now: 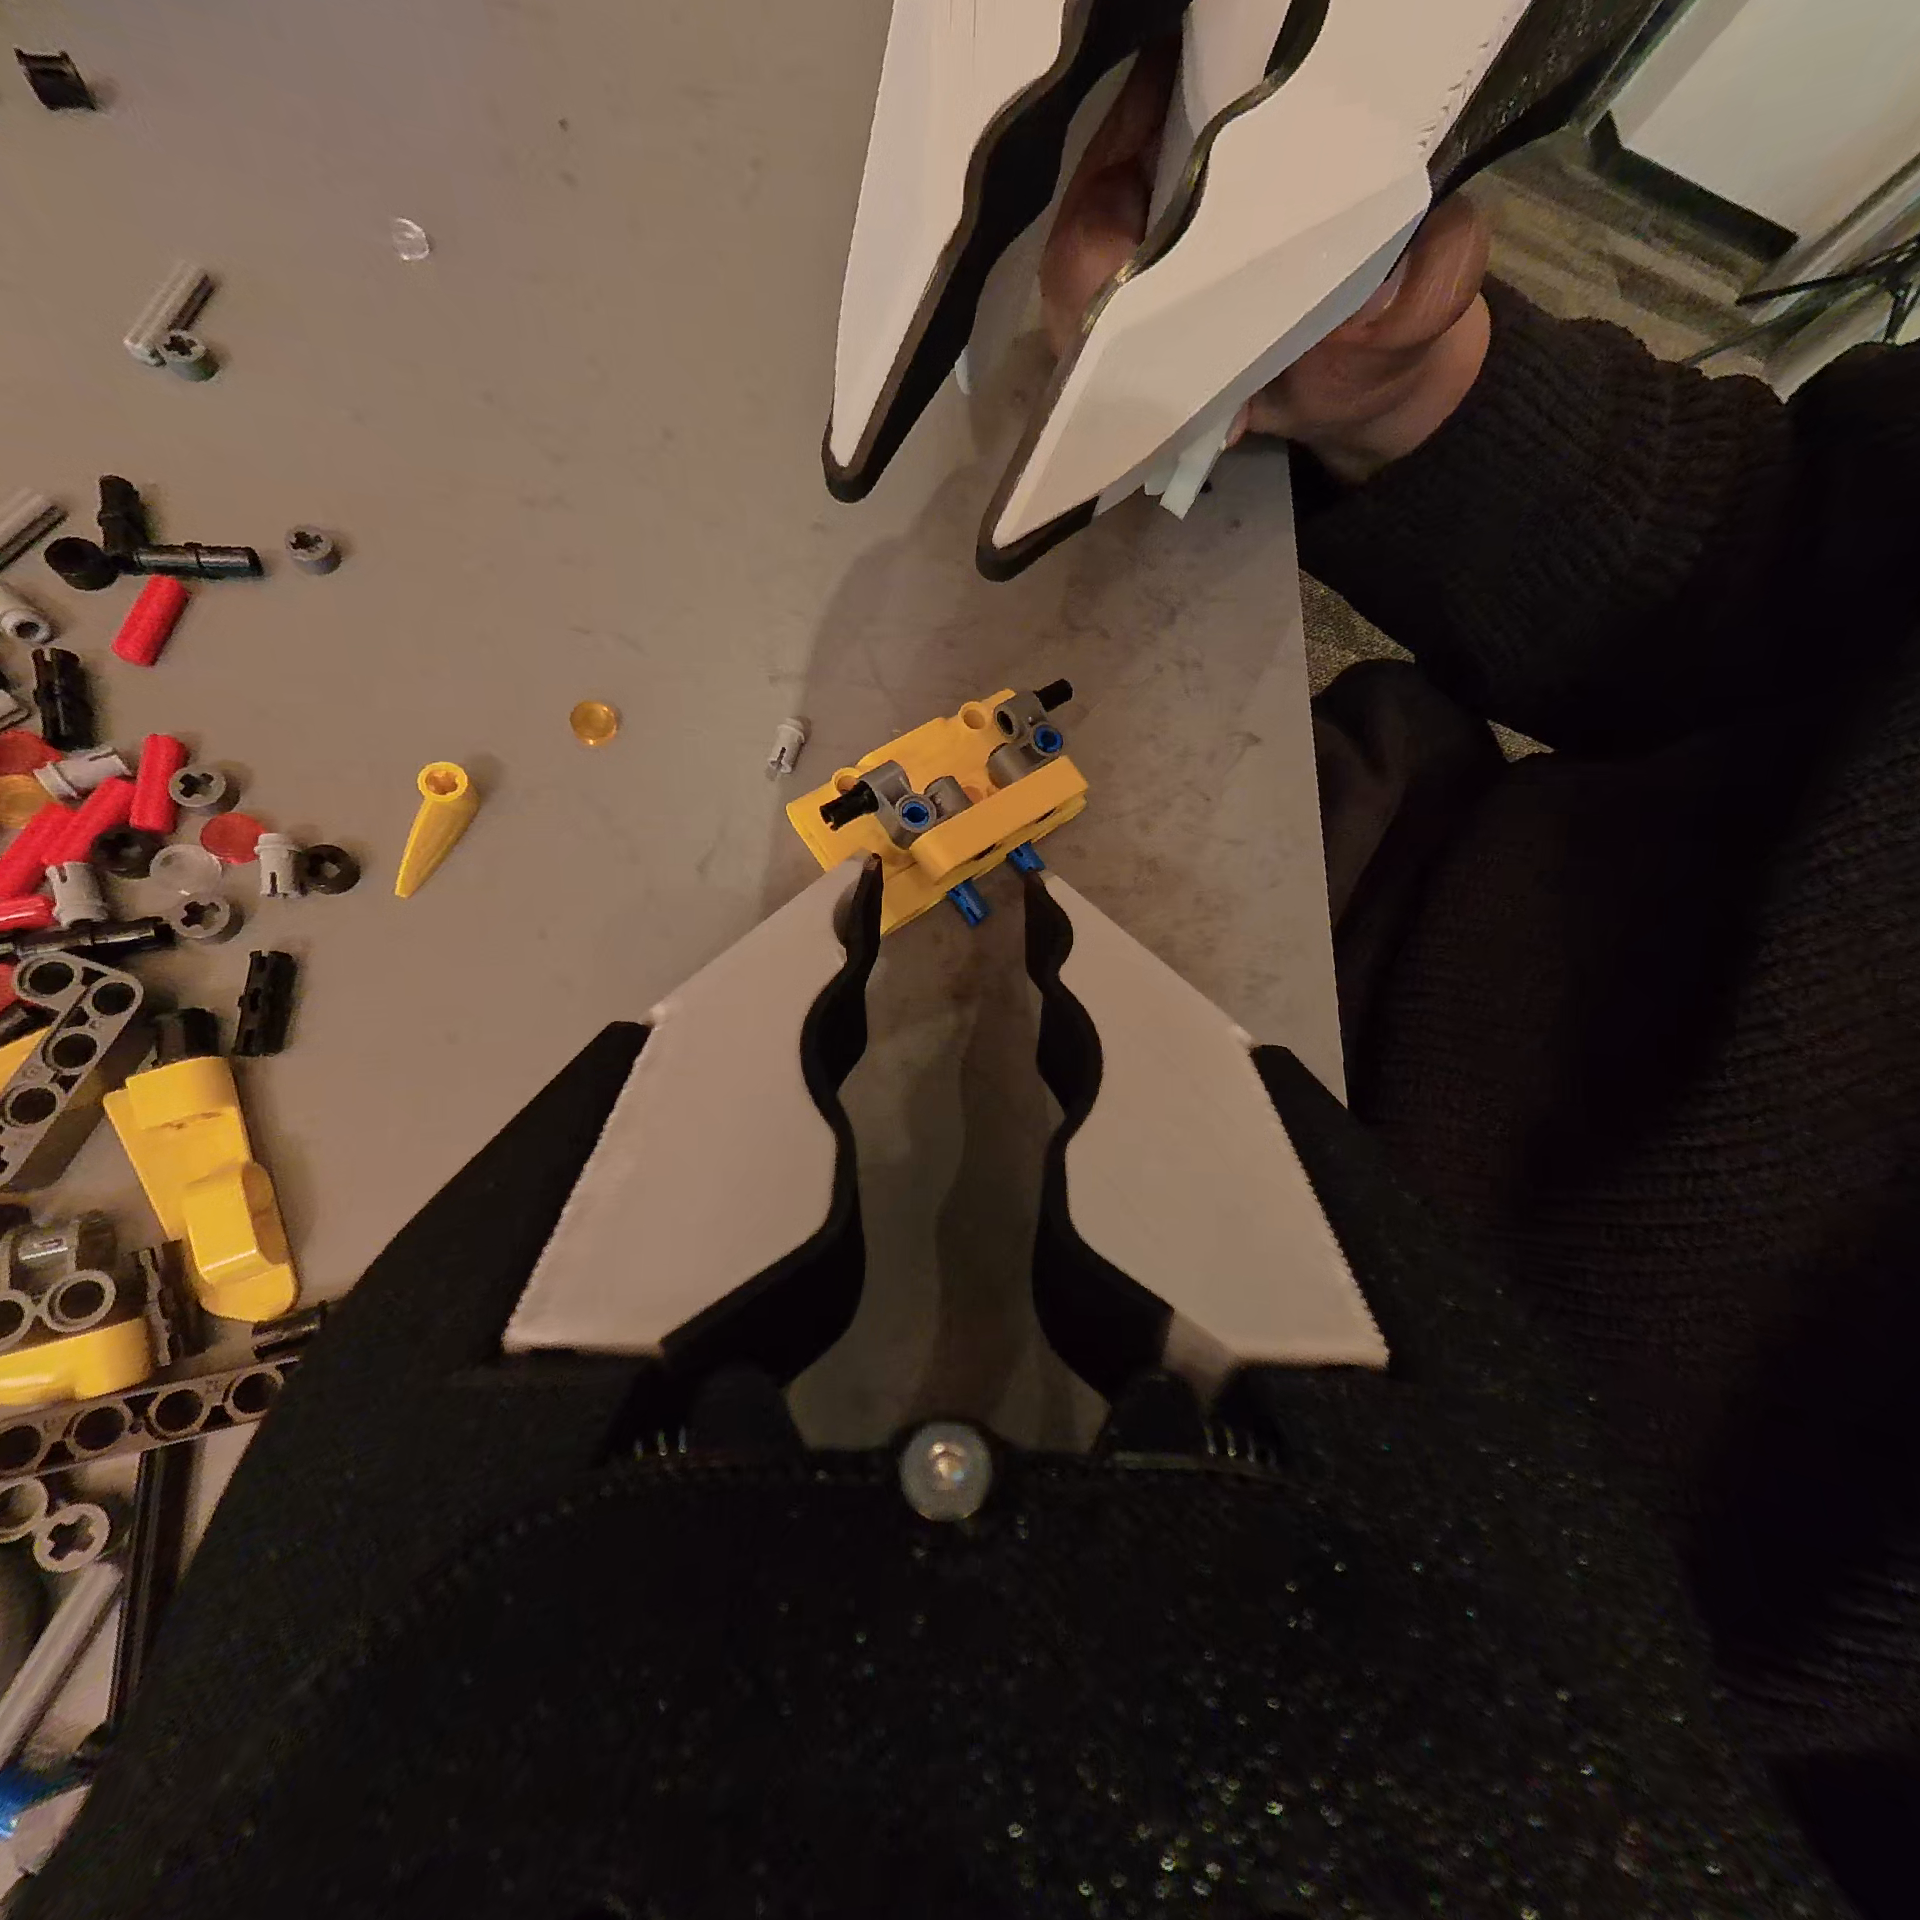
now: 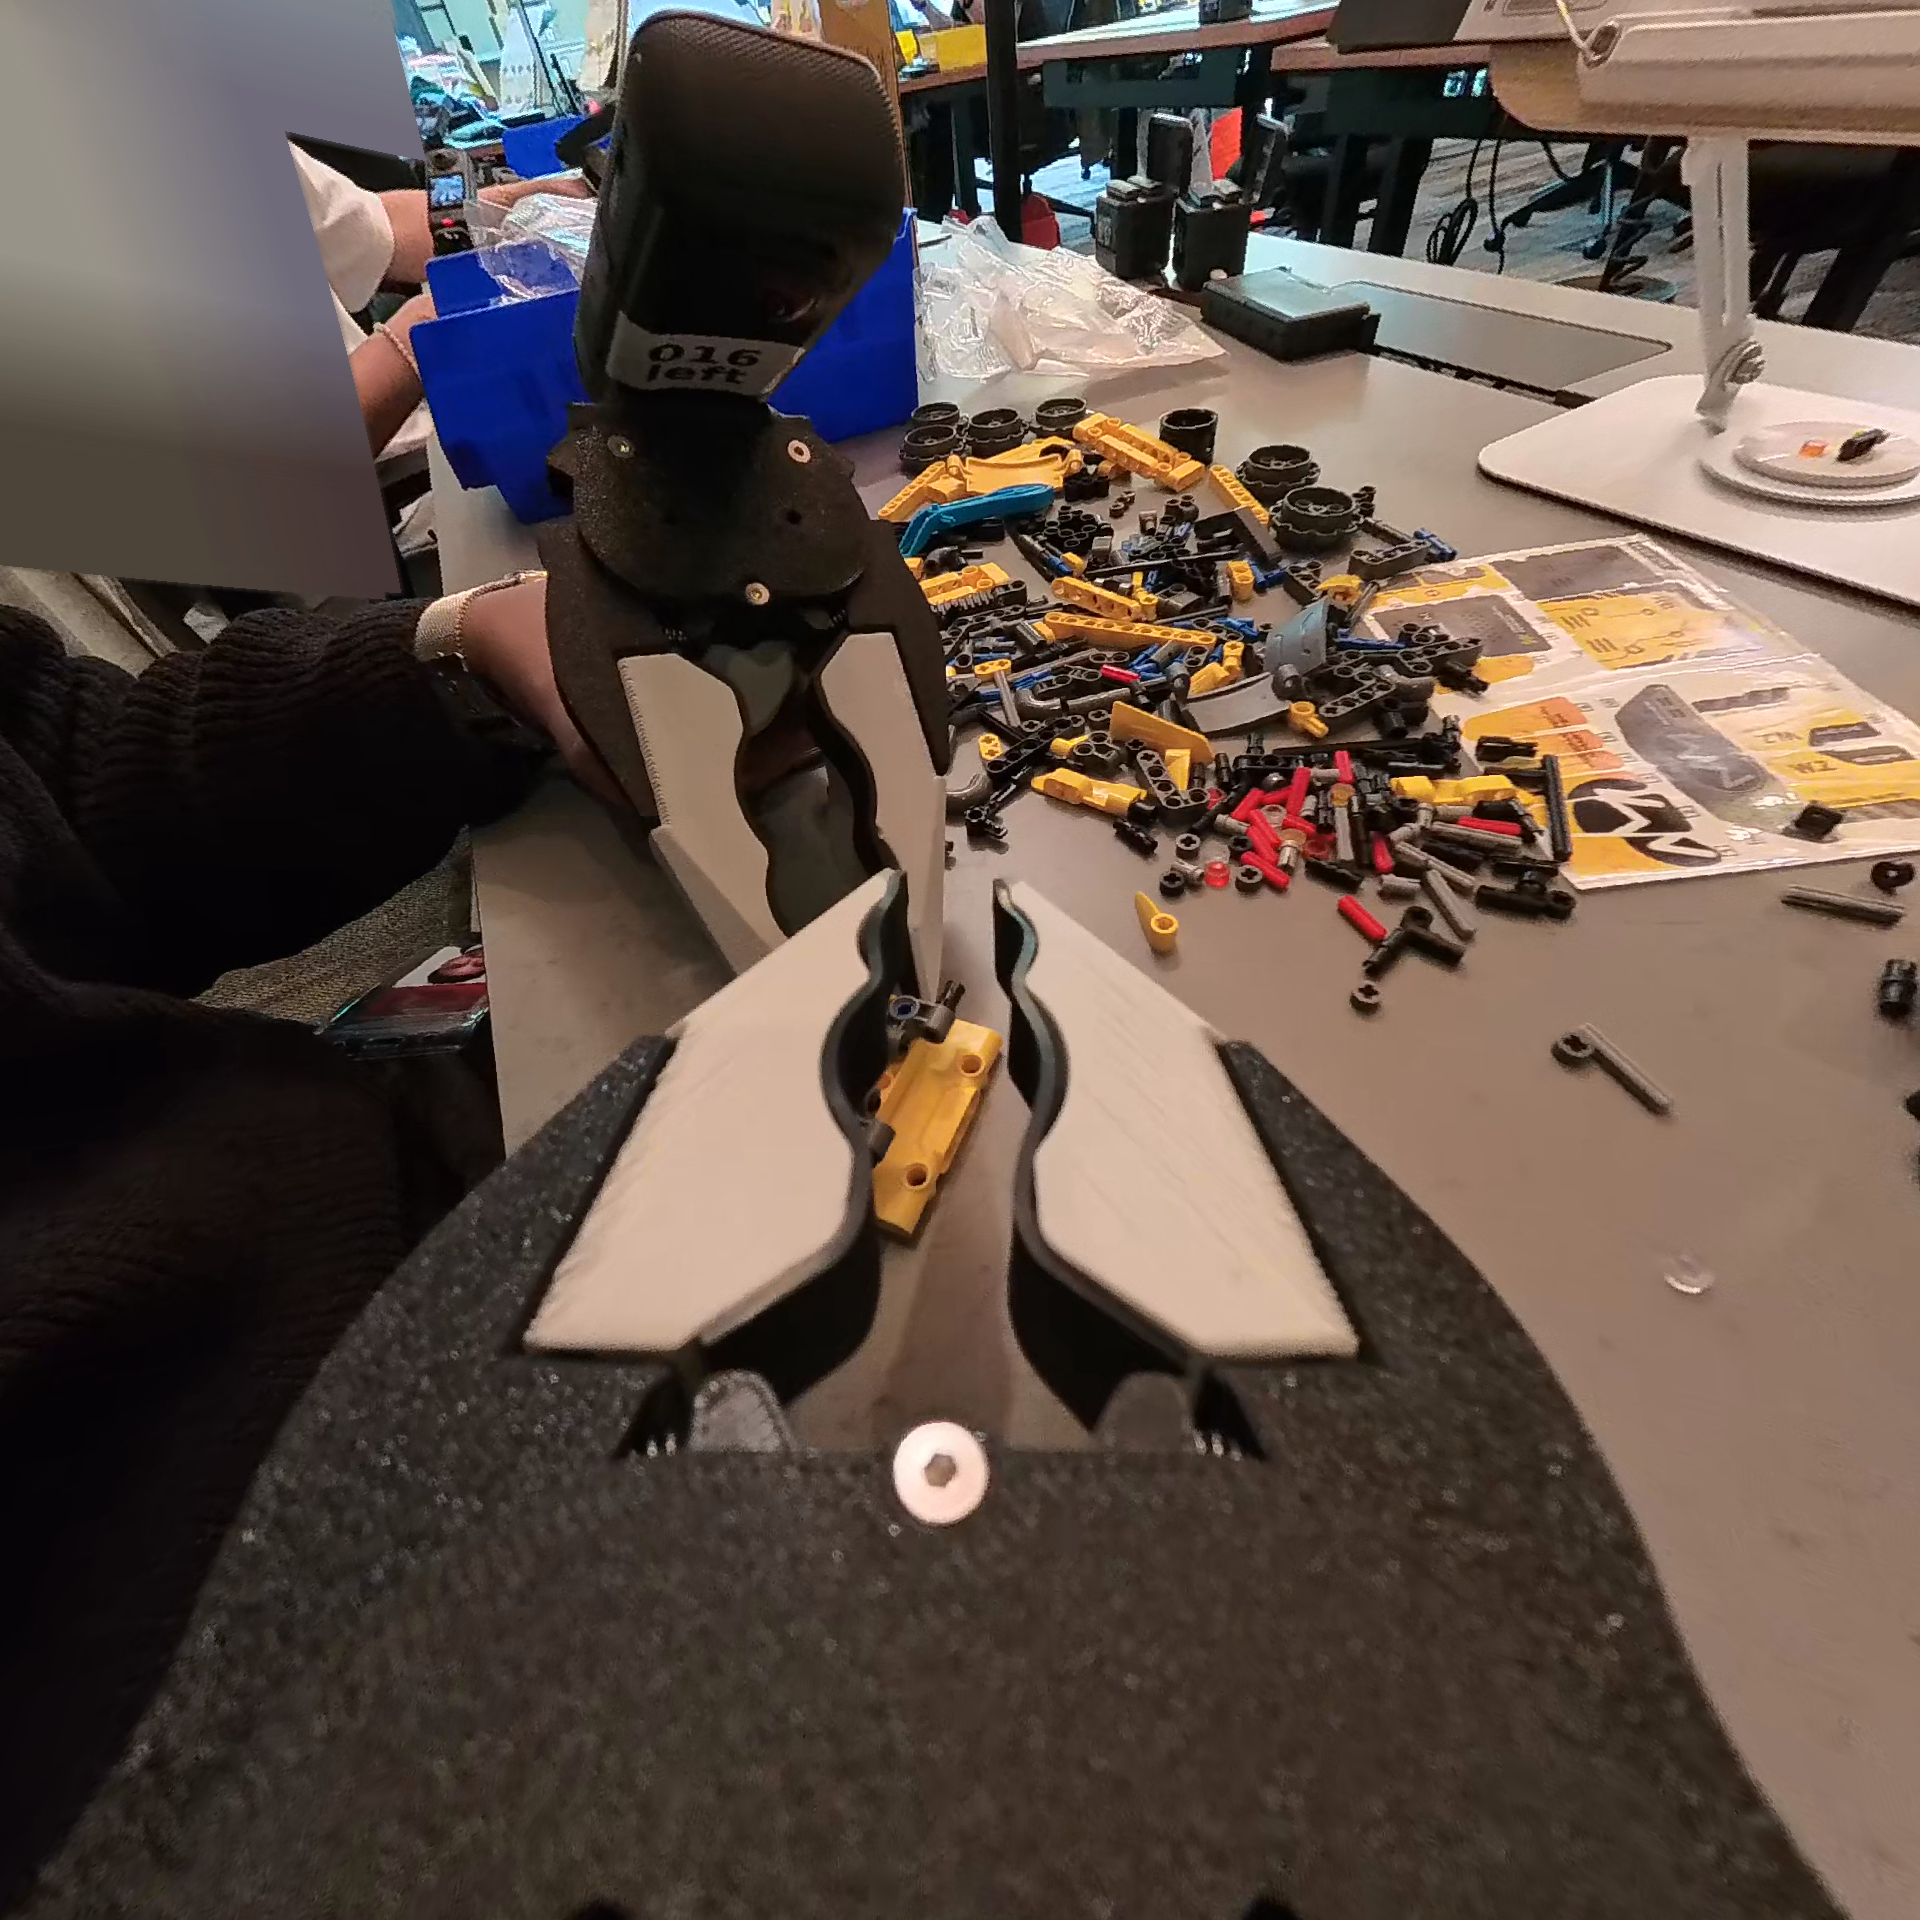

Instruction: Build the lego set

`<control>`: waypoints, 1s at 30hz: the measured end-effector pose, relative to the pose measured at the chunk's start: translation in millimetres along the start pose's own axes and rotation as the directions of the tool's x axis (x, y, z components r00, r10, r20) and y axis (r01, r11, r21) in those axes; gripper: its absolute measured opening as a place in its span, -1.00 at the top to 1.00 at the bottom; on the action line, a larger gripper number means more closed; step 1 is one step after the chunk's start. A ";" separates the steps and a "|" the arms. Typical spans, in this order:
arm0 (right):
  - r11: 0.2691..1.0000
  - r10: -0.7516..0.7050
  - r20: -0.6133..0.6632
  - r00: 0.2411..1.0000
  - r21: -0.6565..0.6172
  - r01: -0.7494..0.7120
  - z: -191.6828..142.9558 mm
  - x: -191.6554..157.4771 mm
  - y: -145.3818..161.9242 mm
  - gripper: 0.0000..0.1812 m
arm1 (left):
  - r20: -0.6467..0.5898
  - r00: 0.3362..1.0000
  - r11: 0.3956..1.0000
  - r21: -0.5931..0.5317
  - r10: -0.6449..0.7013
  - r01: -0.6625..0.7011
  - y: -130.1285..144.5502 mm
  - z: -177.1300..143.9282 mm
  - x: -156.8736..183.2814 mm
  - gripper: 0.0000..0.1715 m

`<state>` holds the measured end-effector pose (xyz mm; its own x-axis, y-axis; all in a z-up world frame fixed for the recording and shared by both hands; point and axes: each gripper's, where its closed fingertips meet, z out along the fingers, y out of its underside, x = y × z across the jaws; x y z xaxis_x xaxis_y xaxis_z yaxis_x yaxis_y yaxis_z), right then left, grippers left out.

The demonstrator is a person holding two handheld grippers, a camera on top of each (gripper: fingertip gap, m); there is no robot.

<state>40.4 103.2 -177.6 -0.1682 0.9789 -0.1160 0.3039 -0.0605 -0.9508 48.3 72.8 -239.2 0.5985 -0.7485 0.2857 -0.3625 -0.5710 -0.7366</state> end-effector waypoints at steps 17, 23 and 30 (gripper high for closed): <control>1.000 0.005 -0.005 1.000 0.009 -0.005 -1.0 1.4 -1.2 0.83 | -0.007 1.000 1.000 0.000 -0.003 0.003 0.2 0.0 0.5 0.69; 0.997 0.032 -0.011 0.999 0.066 -0.032 -7.6 5.6 -8.2 0.80 | -0.024 1.000 1.000 0.006 0.014 -0.014 -0.1 -0.8 4.3 0.60; 0.984 0.108 -0.047 0.993 0.151 -0.099 -18.8 20.1 -17.1 0.75 | -0.117 0.992 0.996 0.078 0.054 -0.045 -7.2 -10.7 19.5 0.62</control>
<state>49.5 127.5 -158.2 -0.0899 0.9749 -0.2039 0.1739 -0.1862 -0.9670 54.9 58.8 -221.8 0.4901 -0.8127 0.3152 -0.3327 -0.5086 -0.7941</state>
